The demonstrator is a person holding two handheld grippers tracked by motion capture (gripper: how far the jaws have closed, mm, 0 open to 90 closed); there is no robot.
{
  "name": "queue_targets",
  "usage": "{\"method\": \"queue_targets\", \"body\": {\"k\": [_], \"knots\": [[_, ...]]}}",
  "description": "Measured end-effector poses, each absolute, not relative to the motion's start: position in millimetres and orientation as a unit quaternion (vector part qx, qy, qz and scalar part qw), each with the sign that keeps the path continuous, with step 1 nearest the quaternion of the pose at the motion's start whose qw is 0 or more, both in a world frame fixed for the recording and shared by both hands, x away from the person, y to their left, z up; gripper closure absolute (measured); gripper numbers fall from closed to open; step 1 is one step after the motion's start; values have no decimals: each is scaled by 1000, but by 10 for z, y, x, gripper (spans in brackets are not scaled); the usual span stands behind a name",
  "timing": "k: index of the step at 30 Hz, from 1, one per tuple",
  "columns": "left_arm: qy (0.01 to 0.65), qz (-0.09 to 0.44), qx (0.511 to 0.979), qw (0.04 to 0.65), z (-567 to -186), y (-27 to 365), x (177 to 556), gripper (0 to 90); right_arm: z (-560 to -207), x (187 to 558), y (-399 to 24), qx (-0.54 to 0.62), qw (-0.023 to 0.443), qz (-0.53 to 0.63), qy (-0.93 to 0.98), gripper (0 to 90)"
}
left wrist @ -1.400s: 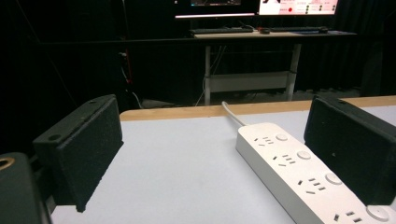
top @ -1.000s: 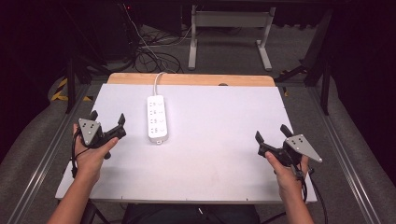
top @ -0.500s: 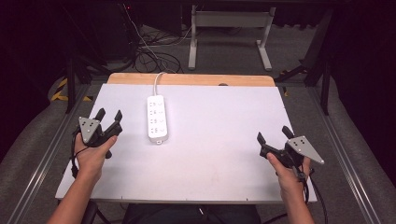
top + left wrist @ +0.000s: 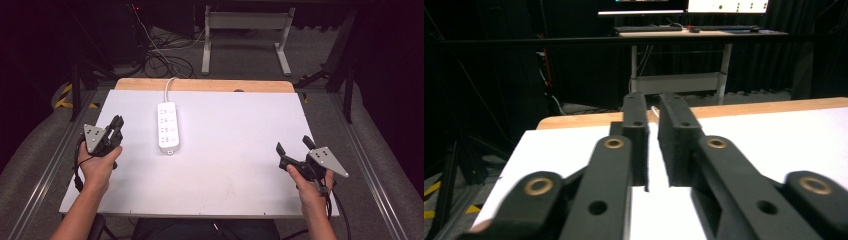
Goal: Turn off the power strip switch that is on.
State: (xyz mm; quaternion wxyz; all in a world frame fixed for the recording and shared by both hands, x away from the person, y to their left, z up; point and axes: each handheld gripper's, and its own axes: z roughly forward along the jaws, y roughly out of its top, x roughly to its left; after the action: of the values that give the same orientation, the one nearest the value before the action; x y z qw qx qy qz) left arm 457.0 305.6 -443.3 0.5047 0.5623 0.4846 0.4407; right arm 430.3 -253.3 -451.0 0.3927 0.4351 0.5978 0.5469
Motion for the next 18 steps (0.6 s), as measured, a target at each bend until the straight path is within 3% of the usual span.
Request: {"method": "queue_targets", "body": {"k": [3, 18], "knots": [[486, 440, 564, 502, -4424, 3069, 4573, 899, -4513, 4300, -2534, 435, 392, 546, 599, 75], [483, 424, 584, 496, -4418, 3051, 4718, 900, -4527, 4261, -2560, 439, 392, 541, 602, 77]]}}
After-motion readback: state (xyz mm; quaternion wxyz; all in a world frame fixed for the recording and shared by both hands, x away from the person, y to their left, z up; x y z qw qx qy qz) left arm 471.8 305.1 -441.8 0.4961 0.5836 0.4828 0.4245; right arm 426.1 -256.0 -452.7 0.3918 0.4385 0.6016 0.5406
